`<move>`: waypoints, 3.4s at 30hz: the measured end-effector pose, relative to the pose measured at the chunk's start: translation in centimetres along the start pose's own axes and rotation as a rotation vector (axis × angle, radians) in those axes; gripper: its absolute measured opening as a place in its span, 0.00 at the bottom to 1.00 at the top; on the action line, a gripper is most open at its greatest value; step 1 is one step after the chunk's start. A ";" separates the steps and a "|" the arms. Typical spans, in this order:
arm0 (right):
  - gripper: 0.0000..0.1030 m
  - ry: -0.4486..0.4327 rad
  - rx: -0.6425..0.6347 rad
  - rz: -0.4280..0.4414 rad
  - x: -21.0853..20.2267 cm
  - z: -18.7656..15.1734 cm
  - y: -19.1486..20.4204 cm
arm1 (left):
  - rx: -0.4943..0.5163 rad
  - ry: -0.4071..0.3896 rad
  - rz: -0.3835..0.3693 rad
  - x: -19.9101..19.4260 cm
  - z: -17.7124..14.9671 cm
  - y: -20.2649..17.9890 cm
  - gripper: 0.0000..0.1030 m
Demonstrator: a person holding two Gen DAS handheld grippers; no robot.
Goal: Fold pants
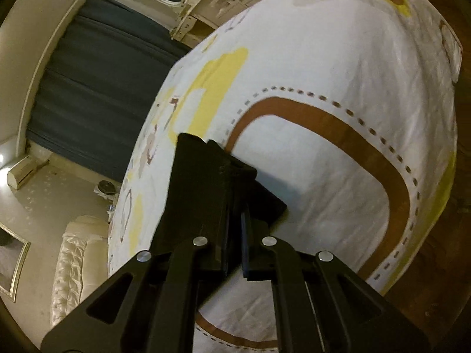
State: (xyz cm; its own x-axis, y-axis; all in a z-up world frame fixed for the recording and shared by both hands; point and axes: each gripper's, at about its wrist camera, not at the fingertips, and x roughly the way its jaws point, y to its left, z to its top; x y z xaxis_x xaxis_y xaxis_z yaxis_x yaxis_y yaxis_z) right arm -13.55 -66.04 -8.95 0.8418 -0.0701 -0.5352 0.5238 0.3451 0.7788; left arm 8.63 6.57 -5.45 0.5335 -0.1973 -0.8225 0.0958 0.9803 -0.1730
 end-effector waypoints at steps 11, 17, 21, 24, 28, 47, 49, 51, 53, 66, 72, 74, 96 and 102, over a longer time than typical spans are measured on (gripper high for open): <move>0.07 0.040 -0.055 -0.054 0.4 1.6 1.0 | 0.010 -0.004 0.001 0.0 -0.1 -0.1 0.84; 0.06 0.063 -0.038 -0.048 0.3 1.5 -0.3 | 0.012 -0.004 0.001 0.0 -0.2 -0.1 0.84; 0.18 0.063 -0.114 -0.077 -1.1 2.4 1.2 | 0.026 -0.008 0.007 -0.1 -0.2 -0.2 0.84; 0.43 0.062 -0.216 -0.102 -0.9 4.1 2.9 | 0.053 -0.020 0.028 -0.5 -0.2 -0.5 0.84; 0.49 0.141 -0.254 -0.049 1.3 6.2 3.6 | 0.088 -0.055 0.058 -1.5 0.0 -1.1 0.84; 0.39 0.461 -0.483 -0.058 6.3 2.5 6.9 | 0.103 -0.031 0.074 -0.9 -0.2 -1.1 0.84; 0.26 0.484 -0.479 -0.063 6.5 2.1 7.1 | 0.103 -0.030 0.077 -0.9 -0.2 -1.1 0.84; 0.25 0.476 -0.479 -0.083 6.3 2.0 7.3 | 0.102 -0.028 0.076 -0.9 -0.2 -1.1 0.84; 0.22 0.464 -0.460 -0.089 6.0 2.0 7.5 | 0.103 -0.028 0.078 -0.9 -0.2 -1.1 0.84; 0.19 0.367 -0.398 0.066 1.8 1.8 13.4 | 0.122 -0.031 0.089 -1.0 -0.3 -1.3 0.84; 0.19 0.357 -0.427 0.165 -0.1 -0.3 19.0 | 0.140 -0.043 0.095 -1.3 -0.2 -1.7 0.84; 0.19 0.359 -0.449 0.186 -0.4 -1.3 20.8 | 0.148 -0.050 0.095 -1.5 -0.2 -1.9 0.84; 0.19 0.513 -0.749 0.206 4.6 -21.7 34.8 | 0.099 -0.094 0.091 -3.5 0.9 -1.2 0.84; 0.19 0.537 -0.825 0.108 7.6 -27.4 34.3 | 0.083 -0.101 0.081 -3.9 1.0 -1.3 0.84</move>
State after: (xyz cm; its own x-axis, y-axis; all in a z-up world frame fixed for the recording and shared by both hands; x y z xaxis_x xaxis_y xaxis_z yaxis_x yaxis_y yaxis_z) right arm 7.28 -29.12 4.71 0.6020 0.3638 -0.7108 0.0209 0.8827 0.4695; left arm 7.29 6.06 -1.49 0.6237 -0.1189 -0.7725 0.1157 0.9915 -0.0592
